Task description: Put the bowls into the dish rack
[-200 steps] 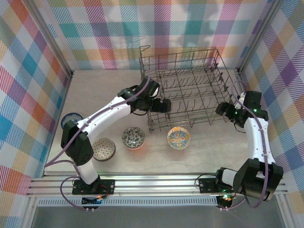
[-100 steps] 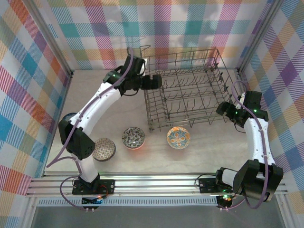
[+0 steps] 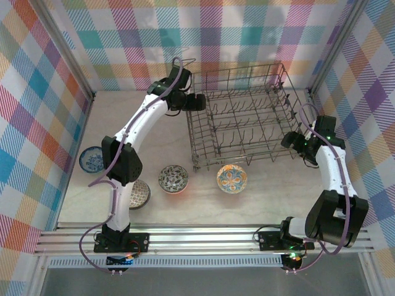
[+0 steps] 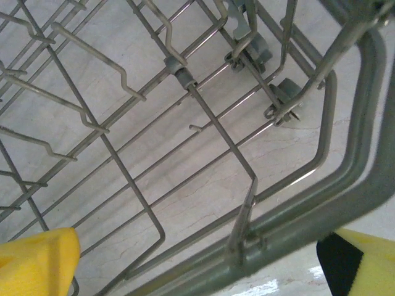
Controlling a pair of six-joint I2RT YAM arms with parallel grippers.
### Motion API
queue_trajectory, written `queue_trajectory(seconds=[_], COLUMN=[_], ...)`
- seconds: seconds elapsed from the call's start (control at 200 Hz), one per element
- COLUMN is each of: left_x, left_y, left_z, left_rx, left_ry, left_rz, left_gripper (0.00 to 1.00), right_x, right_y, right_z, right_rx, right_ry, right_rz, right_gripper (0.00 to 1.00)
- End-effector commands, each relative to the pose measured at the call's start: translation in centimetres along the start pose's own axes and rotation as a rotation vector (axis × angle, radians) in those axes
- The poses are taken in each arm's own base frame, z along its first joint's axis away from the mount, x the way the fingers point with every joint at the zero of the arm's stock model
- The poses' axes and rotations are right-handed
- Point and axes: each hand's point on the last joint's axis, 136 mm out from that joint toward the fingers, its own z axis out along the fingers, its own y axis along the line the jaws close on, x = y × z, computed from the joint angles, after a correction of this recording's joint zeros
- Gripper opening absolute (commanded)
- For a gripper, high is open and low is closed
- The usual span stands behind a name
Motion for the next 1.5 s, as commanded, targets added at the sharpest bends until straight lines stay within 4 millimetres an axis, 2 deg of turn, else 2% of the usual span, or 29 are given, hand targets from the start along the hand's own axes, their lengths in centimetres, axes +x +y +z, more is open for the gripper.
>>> queue_trajectory(seconds=[0.0, 0.135, 0.27, 0.535, 0.7, 0.88, 1.035, 1.235, 1.38, 1.495], left_x=[0.0, 2.1, 4.0, 6.2, 7.4, 8.5, 8.3, 6.6, 5.0, 3.8], left_y=[-1.1, -2.0, -1.9, -2.4, -3.2, -4.3, -4.2, -3.8, -3.1, -2.6], left_z=[-0.9, -0.6, -0.9, -2.0, -2.4, -2.5, -2.9, -4.3, -4.5, -4.2], left_rx=[0.077, 0.158, 0.181, 0.241, 0.266, 0.271, 0.243, 0.204, 0.191, 0.190], left_ry=[0.018, 0.079, 0.106, 0.117, 0.130, 0.140, 0.109, 0.040, 0.017, 0.018], left_rz=[0.024, 0.016, 0.003, -0.065, -0.080, -0.088, -0.123, -0.115, -0.087, -0.067], left_gripper=[0.84, 0.77, 0.70, 0.59, 0.55, 0.55, 0.62, 0.74, 0.80, 0.82], right_x=[-2.4, -3.1, -3.9, -5.7, -6.7, -7.4, -6.6, -4.9, -3.3, -1.8], right_y=[0.5, 0.1, -0.2, 0.3, 0.7, 1.3, 1.3, -0.4, 0.6, 1.4], right_z=[-0.2, 0.8, 1.2, 1.1, 1.1, 1.3, 0.4, -2.7, -4.3, -4.5], right_rx=[0.002, 0.010, 0.009, -0.017, -0.041, -0.073, -0.060, 0.016, -0.034, -0.082], right_ry=[-0.071, -0.058, -0.062, -0.083, -0.092, -0.082, -0.040, -0.049, -0.005, 0.061], right_rz=[-0.009, -0.009, 0.006, 0.029, 0.036, 0.039, 0.020, 0.022, 0.026, 0.029], right_gripper=[1.00, 0.99, 0.99, 1.00, 0.99, 0.99, 1.00, 0.99, 0.99, 0.99])
